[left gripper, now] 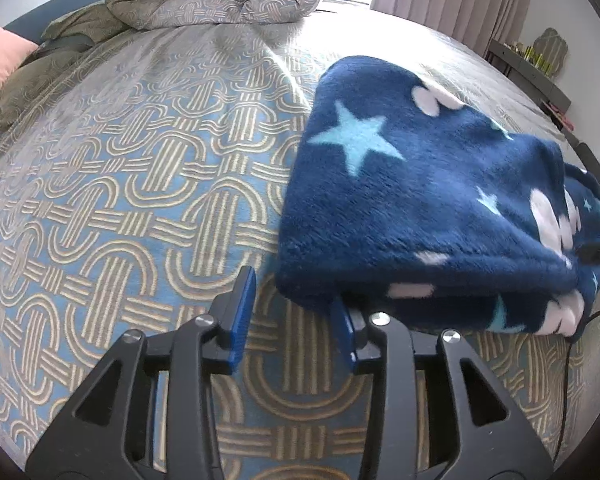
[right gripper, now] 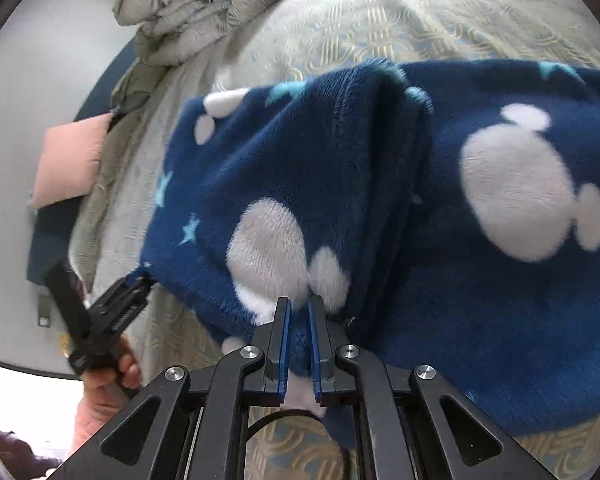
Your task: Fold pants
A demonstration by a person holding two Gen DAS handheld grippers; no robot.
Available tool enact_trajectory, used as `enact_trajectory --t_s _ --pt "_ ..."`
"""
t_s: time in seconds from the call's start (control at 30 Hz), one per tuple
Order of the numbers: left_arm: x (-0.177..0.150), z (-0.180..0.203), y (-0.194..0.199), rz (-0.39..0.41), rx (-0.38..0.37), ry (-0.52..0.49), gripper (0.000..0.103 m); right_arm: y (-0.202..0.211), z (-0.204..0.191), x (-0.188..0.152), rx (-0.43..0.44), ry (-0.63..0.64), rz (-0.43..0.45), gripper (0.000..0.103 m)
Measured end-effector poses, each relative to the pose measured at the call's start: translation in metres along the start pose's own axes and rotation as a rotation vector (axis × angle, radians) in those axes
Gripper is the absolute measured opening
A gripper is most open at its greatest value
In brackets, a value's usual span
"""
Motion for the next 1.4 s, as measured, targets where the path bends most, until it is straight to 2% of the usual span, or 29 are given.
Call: enact_trajectory --t_s 0.1,0.2,0.23,0.27,0.43,0.6,0.73,0.8,0.87,0.93,0.97,1.03,1.1,1.23,1.4 --pt "0.003 0.012 0.015 0.015 -0.052 -0.027 0.04 0.032 0.007 0.013 -0.053 0.057 0.089 0.02" --pt "0.01 0.027 0.034 0.041 -0.103 -0.076 0.04 0.061 0.036 0.015 -0.103 0.015 0.177 0.035" --pt "0.013 0.032 0.039 0.049 -0.111 -0.092 0.04 0.07 0.052 0.013 -0.119 -0.028 0.201 0.041" --pt "0.017 0.039 0.043 0.06 -0.119 -0.11 0.04 0.074 0.063 0.009 -0.131 -0.064 0.213 0.043" --pt "0.046 0.089 0.056 0.12 -0.187 -0.187 0.04 0.111 0.137 -0.008 -0.16 -0.303 0.265 0.043" --pt "0.065 0.154 0.037 0.117 -0.248 -0.265 0.04 0.137 0.183 -0.008 -0.171 -0.445 0.342 0.059" --pt "0.069 0.204 0.012 0.09 -0.262 -0.322 0.04 0.142 0.218 -0.011 -0.166 -0.546 0.375 0.062" --pt "0.072 0.226 -0.006 0.068 -0.275 -0.306 0.04 0.146 0.228 -0.01 -0.157 -0.583 0.395 0.063" --pt "0.066 0.246 -0.031 0.01 -0.293 -0.256 0.04 0.148 0.238 -0.006 -0.152 -0.607 0.419 0.064" --pt "0.056 0.255 -0.05 -0.035 -0.276 -0.243 0.038 0.147 0.246 0.002 -0.14 -0.624 0.441 0.065" --pt "0.053 0.258 -0.055 -0.031 -0.262 -0.243 0.038 0.147 0.249 0.004 -0.134 -0.628 0.45 0.065" --pt "0.054 0.261 -0.053 -0.009 -0.254 -0.233 0.037 0.145 0.253 0.012 -0.132 -0.636 0.471 0.068" --pt "0.055 0.262 -0.045 -0.019 -0.281 -0.225 0.035 0.144 0.262 0.019 -0.145 -0.636 0.482 0.069" --pt "0.055 0.264 -0.033 -0.017 -0.31 -0.263 0.036 0.139 0.27 0.027 -0.164 -0.641 0.472 0.07" --pt "0.053 0.265 -0.033 -0.009 -0.31 -0.282 0.037 0.135 0.266 0.031 -0.19 -0.63 0.475 0.073"
Point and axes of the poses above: each gripper's, at about its wrist camera, not at the fingertips, and y roughly against the way its jaws point, z to its right, x to its top, the point moved 10 cm from there along -y, roughly the way its jaws point, and after that the axes turned 15 degrees about z, right-handed, at the moved point
